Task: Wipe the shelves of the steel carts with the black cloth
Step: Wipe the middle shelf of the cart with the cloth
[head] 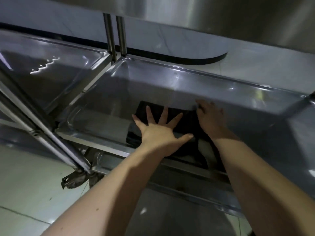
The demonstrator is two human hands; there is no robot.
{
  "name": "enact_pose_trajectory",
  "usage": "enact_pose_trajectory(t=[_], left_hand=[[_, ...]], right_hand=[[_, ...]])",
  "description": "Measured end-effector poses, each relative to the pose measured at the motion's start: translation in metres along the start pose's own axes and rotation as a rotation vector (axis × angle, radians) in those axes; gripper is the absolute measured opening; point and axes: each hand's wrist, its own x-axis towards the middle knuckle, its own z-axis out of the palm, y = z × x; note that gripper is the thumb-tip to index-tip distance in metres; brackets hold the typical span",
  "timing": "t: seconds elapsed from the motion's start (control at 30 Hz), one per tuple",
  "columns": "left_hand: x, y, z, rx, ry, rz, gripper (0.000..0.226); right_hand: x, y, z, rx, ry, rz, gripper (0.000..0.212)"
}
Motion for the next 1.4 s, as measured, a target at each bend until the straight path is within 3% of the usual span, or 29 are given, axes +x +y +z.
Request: enact_pose_trajectory(t=[0.23, 0.47, 0.6, 0.83, 0.97, 1.07, 1.2, 1.4], left_hand=[[0.093, -0.028, -0.019, 0.034, 0.023, 0.048, 0.078], [0.17, -0.034, -0.043, 0.004, -0.024, 0.014, 0.08], [0.155, -0.042, -0.04, 0.043, -0.05, 0.077, 0.078], [0.02, -0.076, -0.023, 0.067, -0.15, 0.103, 0.075], [-0.028, -0.086, -0.011, 0.05, -0.1, 0.086, 0.076], [-0.025, -0.083, -0.011, 0.029, -0.099, 0.074, 0.077], [-0.008, -0.09, -0.014, 0.014, -0.111, 0.08, 0.076], [0.058, -0.131, -0.032, 0.068, -0.096, 0.011, 0.074]], right_hand=[[0.001, -0.001, 0.012, -0.282, -0.144, -0.002, 0.055], [0.003, 0.0, 0.015, -0.316, -0.136, 0.005, 0.057], [0.003, 0.0, 0.013, -0.295, -0.14, 0.009, 0.056], [0.002, -0.004, 0.012, -0.293, -0.164, 0.026, 0.057], [0.002, -0.006, 0.01, -0.3, -0.164, 0.057, 0.056], [0.011, -0.029, 0.013, -0.241, -0.154, 0.095, 0.053], [0.017, -0.061, 0.034, -0.157, -0.211, -0.08, 0.051], [0.013, -0.056, 0.04, -0.24, -0.184, -0.05, 0.051]])
